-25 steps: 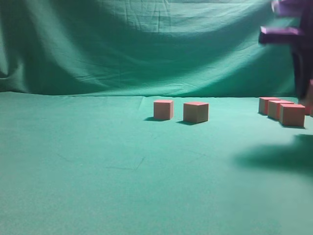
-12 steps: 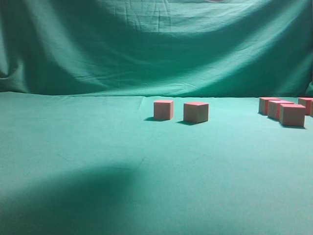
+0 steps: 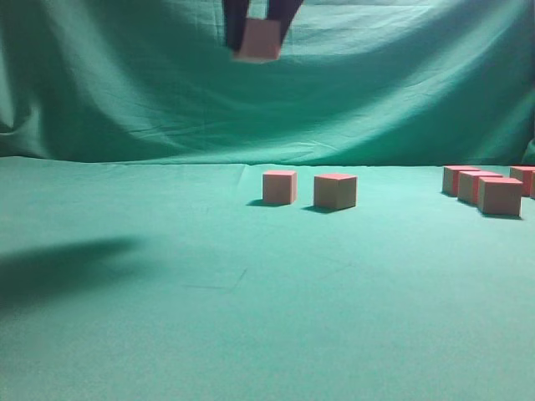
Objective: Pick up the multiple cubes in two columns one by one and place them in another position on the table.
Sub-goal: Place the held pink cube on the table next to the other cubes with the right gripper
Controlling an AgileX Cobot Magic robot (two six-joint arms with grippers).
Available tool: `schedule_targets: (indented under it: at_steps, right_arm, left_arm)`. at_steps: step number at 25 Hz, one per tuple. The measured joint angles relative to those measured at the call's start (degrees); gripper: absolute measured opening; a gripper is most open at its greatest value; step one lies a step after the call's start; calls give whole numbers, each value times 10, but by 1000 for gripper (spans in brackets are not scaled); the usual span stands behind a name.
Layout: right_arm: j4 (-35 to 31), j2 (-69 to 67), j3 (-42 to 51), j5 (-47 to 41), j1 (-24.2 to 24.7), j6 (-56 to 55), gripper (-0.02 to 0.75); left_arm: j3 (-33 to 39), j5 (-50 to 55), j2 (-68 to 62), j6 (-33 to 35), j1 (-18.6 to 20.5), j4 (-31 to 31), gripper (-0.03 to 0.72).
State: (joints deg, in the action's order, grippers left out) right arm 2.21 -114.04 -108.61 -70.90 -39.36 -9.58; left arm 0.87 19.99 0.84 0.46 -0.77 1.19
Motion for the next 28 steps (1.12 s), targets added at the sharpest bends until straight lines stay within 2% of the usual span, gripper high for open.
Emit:
schedule_targets:
  at_steps: [6, 10, 15, 22, 28]
  right_arm:
    - [-2, -86, -88, -1, -21, 0, 259]
    - [-3, -134, -115, -1, -25, 0, 259]
    - [19, -166, -119, 8, -25, -4, 259]
    - [55, -192, -119, 75, -25, -78, 259]
    - [76, -210, -119, 82, -25, -133, 259]
  left_arm:
    - [0, 0, 0, 0, 0, 0, 0]
    - [0, 0, 0, 0, 0, 0, 0]
    - [0, 0, 0, 0, 0, 0, 0]
    - [0, 0, 0, 0, 0, 0, 0]
    - [0, 0, 0, 0, 0, 0, 0]
